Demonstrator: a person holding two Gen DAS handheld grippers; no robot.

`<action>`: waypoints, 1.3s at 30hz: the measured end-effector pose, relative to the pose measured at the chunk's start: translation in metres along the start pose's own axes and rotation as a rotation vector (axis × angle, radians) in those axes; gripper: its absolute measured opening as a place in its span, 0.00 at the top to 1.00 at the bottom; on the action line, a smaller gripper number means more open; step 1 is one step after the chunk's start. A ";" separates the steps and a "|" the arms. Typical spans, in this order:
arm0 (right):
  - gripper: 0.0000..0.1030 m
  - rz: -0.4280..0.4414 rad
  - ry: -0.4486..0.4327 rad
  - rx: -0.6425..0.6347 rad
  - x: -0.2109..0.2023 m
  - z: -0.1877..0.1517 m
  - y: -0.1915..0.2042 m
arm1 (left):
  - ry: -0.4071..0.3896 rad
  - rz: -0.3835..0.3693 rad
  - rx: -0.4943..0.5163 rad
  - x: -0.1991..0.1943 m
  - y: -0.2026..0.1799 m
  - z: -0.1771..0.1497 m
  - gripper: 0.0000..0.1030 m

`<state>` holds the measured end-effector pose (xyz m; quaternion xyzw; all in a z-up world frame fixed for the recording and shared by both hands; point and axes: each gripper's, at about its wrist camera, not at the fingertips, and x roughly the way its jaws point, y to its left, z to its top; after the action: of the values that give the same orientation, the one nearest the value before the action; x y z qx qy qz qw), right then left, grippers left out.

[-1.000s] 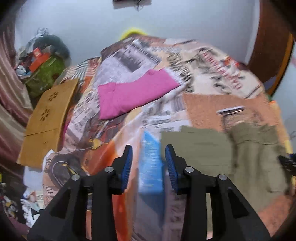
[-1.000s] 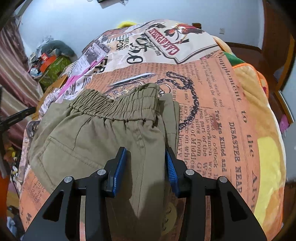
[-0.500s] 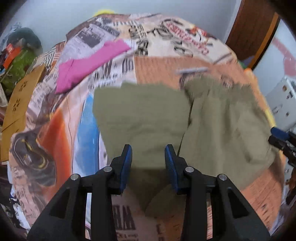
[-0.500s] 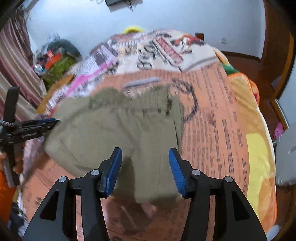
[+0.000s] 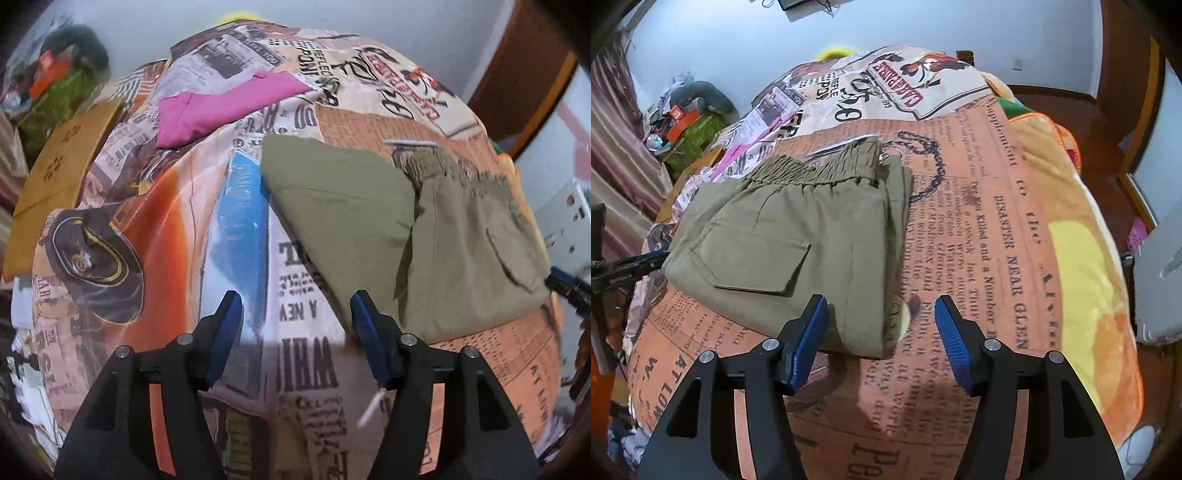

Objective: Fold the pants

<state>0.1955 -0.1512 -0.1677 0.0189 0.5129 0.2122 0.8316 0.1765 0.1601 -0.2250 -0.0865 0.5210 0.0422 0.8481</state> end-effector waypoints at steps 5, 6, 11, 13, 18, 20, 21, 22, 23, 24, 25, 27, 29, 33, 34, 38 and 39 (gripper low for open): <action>0.42 -0.002 -0.030 -0.007 -0.006 0.014 0.001 | -0.055 -0.015 -0.004 -0.012 -0.006 0.018 0.20; 0.39 0.003 -0.039 -0.006 -0.006 0.017 0.001 | -0.060 -0.025 -0.009 -0.011 -0.006 0.022 0.16; 0.37 0.029 -0.045 0.003 0.006 0.031 0.000 | -0.030 -0.059 -0.049 0.014 -0.004 0.041 0.16; 0.37 0.046 -0.025 0.015 0.019 0.035 -0.004 | 0.013 -0.065 -0.086 0.033 0.002 0.047 0.16; 0.37 0.071 0.065 0.085 0.052 0.041 -0.022 | 0.044 -0.117 -0.135 0.055 0.008 0.053 0.18; 0.37 0.113 0.073 0.108 0.059 0.042 -0.027 | 0.039 -0.123 -0.126 0.059 0.005 0.055 0.18; 0.37 0.126 0.072 0.114 0.061 0.043 -0.029 | 0.038 -0.128 -0.119 0.060 0.004 0.055 0.18; 0.37 0.131 0.070 0.108 0.063 0.045 -0.028 | 0.037 -0.133 -0.112 0.061 0.002 0.057 0.18; 0.35 0.135 0.069 0.099 0.064 0.046 -0.028 | 0.036 -0.136 -0.108 0.061 0.000 0.057 0.18; 0.32 0.143 0.070 0.088 0.066 0.048 -0.026 | 0.037 -0.140 -0.100 0.063 -0.002 0.059 0.18; 0.29 0.157 0.076 0.081 0.070 0.050 -0.025 | 0.036 -0.141 -0.095 0.064 -0.004 0.061 0.19; 0.26 0.168 0.078 0.066 0.075 0.054 -0.025 | 0.026 -0.147 -0.073 0.066 -0.009 0.064 0.19; 0.26 0.176 0.073 0.059 0.079 0.058 -0.023 | 0.019 -0.143 -0.041 0.068 -0.015 0.066 0.18; 0.32 0.195 0.069 0.069 0.081 0.063 -0.026 | 0.014 -0.132 -0.017 0.073 -0.019 0.068 0.26; 0.35 0.203 0.066 0.063 0.080 0.064 -0.025 | 0.013 -0.142 -0.015 0.072 -0.020 0.069 0.29; 0.49 0.209 0.056 0.063 0.078 0.066 -0.021 | 0.016 -0.158 0.017 0.070 -0.026 0.071 0.47; 0.52 0.213 0.055 0.075 0.078 0.065 -0.022 | 0.016 -0.153 0.023 0.069 -0.027 0.071 0.50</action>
<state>0.2891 -0.1294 -0.2082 0.0985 0.5381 0.2808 0.7886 0.2741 0.1455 -0.2521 -0.1165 0.5199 -0.0295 0.8457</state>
